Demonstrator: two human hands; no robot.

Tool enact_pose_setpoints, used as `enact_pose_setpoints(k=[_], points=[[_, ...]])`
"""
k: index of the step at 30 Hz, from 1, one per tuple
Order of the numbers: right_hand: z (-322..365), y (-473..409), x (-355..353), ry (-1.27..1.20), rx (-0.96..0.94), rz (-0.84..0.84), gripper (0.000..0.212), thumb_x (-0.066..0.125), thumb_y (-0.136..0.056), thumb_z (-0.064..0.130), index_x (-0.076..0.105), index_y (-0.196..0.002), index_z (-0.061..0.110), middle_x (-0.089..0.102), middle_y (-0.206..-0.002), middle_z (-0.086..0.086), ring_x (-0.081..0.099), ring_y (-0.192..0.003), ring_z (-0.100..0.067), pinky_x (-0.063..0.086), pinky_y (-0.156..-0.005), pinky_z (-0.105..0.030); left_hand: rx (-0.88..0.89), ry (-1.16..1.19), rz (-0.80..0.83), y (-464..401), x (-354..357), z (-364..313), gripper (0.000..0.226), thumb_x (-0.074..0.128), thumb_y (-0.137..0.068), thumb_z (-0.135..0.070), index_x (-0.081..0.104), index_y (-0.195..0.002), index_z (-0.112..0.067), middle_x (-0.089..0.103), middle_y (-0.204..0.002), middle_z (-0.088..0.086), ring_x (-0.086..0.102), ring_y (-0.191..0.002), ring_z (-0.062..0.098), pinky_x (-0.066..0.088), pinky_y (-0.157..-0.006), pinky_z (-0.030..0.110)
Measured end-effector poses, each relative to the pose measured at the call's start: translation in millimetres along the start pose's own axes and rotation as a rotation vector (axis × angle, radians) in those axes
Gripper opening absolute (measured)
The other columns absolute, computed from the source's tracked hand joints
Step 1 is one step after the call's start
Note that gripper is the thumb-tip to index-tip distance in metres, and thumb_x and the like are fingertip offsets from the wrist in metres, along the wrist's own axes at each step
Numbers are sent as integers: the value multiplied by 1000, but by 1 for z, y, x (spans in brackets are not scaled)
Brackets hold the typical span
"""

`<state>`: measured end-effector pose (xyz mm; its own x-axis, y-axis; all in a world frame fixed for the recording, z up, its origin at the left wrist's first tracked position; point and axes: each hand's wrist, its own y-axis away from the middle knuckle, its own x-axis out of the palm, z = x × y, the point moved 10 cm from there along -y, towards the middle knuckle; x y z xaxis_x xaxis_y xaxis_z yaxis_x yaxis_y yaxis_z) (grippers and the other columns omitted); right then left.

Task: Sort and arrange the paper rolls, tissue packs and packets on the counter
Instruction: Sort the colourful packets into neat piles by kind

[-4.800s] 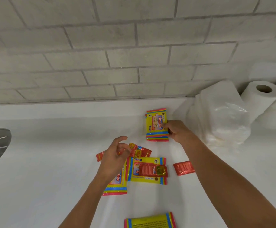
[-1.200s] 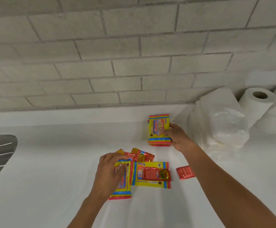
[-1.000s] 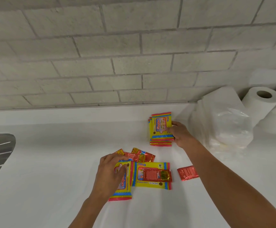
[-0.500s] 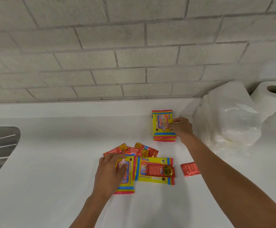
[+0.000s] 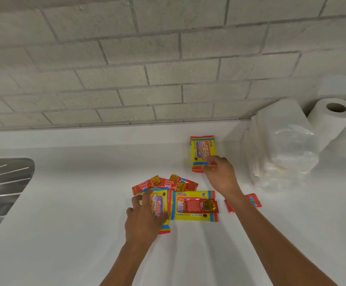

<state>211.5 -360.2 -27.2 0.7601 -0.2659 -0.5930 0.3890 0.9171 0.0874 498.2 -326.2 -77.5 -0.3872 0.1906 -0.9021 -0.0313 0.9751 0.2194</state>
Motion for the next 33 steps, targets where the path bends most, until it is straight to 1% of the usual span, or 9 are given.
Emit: enact_pose_setpoints(k=[4,7,12,15,17,20,25,28,33], points=[[1,31,3,-85,-22,28,26,66,-92,19,66,-118,18,56,-108,4,55,-93,-6,41,-83,-21,-58,112,44,0,4,9,104,81,-71,-55,20,-150,-29,44,-134,8,56,-116,29,52,-92,42],[-3,46,5,-111,-13,42,25,67,-91,23,64,-117,22,57,-108,5,55,-98,-9,45,-81,-24,-86,139,71,4,2,10,115,84,-69,-52,11,-154,-26,44,-129,11,59,-114,29,52,-93,41],[-3,64,10,-125,-14,90,28,64,-94,29,60,-121,26,57,-112,4,53,-85,1,43,-57,-12,-56,202,78,11,-8,2,112,87,-69,-44,14,-152,-25,60,-123,4,65,-106,24,53,-84,36],[-1,70,20,-141,19,138,26,63,-94,33,59,-120,29,58,-109,7,61,-91,-7,58,-65,-26,-35,330,62,13,-15,1,93,87,-74,-31,28,-146,-26,66,-112,-3,67,-90,20,53,-79,34],[2,74,29,-172,35,183,24,63,-94,33,59,-117,30,61,-106,9,67,-93,-11,62,-72,-33,-21,397,43,14,-21,3,78,83,-78,-26,35,-138,-30,66,-100,-5,68,-80,19,55,-75,33],[9,82,40,-236,38,252,24,64,-93,32,61,-116,29,63,-107,9,70,-87,-9,61,-70,-27,3,465,16,17,-31,0,62,76,-86,-25,34,-128,-41,65,-89,-10,70,-76,18,59,-72,37],[11,95,72,-313,110,412,26,64,-89,44,60,-112,34,66,-102,9,68,-91,-8,58,-87,-36,41,630,-56,17,-52,-9,48,74,-88,-28,46,-126,-38,65,-108,-3,70,-83,15,56,-65,29],[15,104,89,-371,198,513,30,63,-92,42,59,-119,29,66,-93,9,65,-80,-7,57,-83,-30,70,745,-100,13,-64,-18,43,73,-89,-24,51,-124,-37,69,-104,-4,70,-82,9,55,-61,24],[28,107,110,-699,382,660,22,61,-96,28,66,-116,19,75,-108,-9,73,-94,-26,59,-88,-44,91,859,-119,3,-74,-33,42,72,-90,-25,50,-122,-40,71,-98,-2,72,-82,16,60,-66,35]])
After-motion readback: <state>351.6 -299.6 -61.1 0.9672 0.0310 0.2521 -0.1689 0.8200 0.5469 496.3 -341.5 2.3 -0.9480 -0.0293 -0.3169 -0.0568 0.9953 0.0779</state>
